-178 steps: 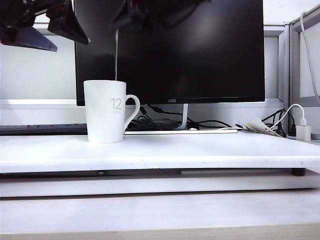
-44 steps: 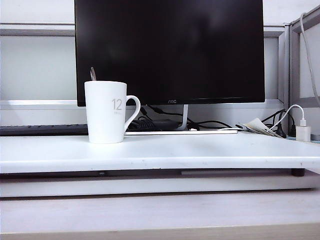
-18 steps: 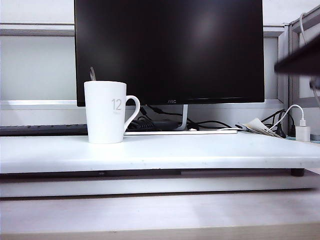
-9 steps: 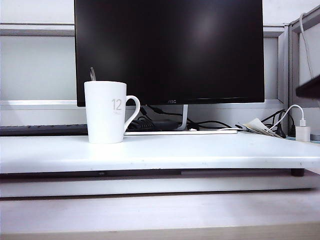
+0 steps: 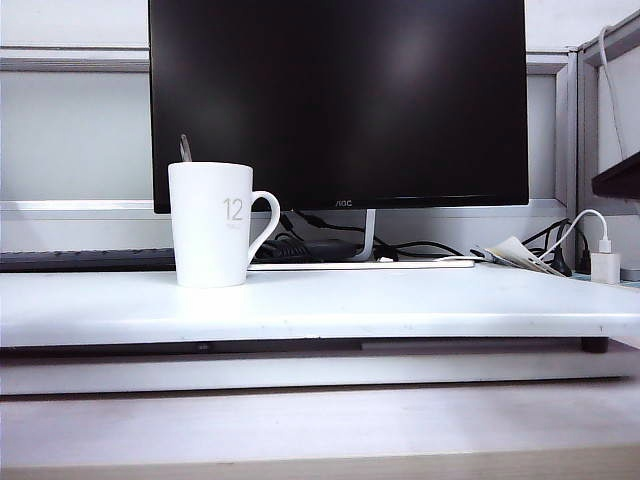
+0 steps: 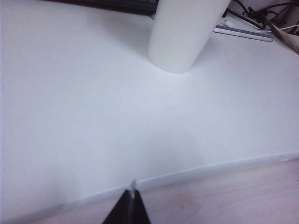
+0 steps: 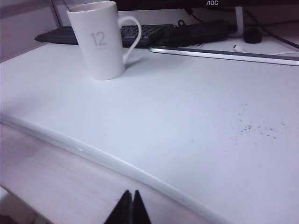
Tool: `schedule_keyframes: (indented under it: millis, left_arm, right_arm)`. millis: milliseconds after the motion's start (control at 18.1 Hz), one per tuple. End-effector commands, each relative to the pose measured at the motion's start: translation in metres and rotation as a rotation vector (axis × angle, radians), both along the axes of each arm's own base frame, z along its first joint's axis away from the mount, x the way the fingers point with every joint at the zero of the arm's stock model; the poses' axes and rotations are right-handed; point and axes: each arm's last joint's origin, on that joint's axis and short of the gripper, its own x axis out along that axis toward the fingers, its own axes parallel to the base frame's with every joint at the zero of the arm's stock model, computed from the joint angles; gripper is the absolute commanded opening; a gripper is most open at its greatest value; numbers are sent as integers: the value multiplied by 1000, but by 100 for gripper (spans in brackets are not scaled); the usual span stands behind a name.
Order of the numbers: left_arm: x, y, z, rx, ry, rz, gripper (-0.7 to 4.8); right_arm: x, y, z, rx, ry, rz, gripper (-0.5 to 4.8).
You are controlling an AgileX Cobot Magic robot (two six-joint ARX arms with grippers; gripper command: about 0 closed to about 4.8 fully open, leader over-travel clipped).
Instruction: Pick up a spoon and stir the liquid in the cup.
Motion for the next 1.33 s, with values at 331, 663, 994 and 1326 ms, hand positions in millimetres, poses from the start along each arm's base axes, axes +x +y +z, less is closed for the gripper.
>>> schedule_keyframes:
  millis: [331,663,994,1326]
  left_arm:
    - [8,22,-1,-11,-64,248,-3]
    - [10,33,-2,-12,-116,361,-3]
    - [10,33,-2,-12,-116,360,-3]
    - [10,33,-2,-12,-116,360,-3]
  right_arm:
    - [12,-30,3,20,-40,-319,0]
    - [15,-47,3,16,-41,-498,0]
    - [15,-47,3,16,-42,-497,0]
    - [15,-47,3,16,-42,-497,0]
